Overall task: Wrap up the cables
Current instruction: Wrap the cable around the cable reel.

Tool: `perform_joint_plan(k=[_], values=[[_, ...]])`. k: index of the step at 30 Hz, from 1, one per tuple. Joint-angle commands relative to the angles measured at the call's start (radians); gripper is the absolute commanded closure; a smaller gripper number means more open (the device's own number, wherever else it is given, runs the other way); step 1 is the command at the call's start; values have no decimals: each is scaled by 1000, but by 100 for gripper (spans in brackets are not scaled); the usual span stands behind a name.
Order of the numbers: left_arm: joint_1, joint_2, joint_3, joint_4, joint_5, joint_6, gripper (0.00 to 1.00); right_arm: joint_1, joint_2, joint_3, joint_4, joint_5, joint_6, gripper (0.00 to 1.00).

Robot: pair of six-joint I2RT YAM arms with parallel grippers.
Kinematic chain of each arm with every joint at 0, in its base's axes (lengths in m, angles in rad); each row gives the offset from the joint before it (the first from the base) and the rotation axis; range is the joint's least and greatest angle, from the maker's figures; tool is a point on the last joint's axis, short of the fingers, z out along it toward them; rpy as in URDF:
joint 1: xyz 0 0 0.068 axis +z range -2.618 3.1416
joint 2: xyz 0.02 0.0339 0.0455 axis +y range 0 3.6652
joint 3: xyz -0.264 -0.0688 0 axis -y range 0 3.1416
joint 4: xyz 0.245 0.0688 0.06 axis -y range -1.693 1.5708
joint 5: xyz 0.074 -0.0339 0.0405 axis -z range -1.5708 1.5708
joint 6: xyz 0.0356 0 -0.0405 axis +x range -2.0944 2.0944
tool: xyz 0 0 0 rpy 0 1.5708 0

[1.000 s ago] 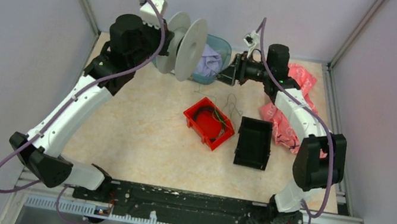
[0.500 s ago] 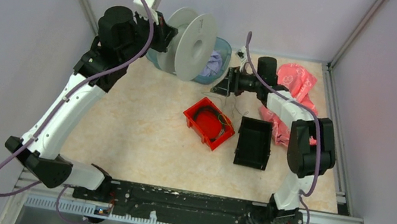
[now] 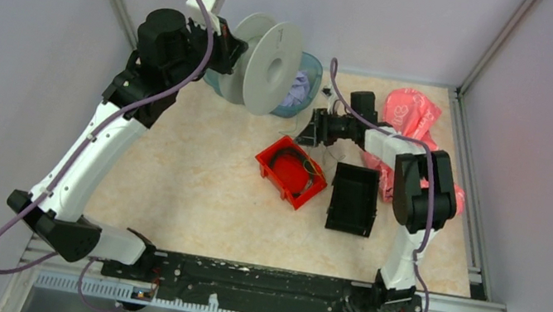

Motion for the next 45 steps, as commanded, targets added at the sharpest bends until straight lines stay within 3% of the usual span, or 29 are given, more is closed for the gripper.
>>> perform_joint_plan(k=[1,7,13,19,25,33,41,45], values=[[9,-6,48,69,10,-20,100,8,-9,33,31,-41,-28,46],[12,0,46,72,1,-20,100,11,-9,30,35,-56,-23,64],[15,5,45,73,-8,-22,100,11,-10,30,41,-64,-15,76],[21,17,36,78,-70,-28,100,11,-54,32,41,-71,6,100],[32,26,24,81,-198,-37,100,38,-130,3,26,-89,10,100],[39,61,-3,133,-354,-15,100,173,-221,-10,-131,-88,-132,100],[42,86,-52,197,-415,17,100,330,-298,53,-341,-84,-315,100],[43,80,-122,259,-444,56,100,355,-346,93,-379,-115,-331,100]])
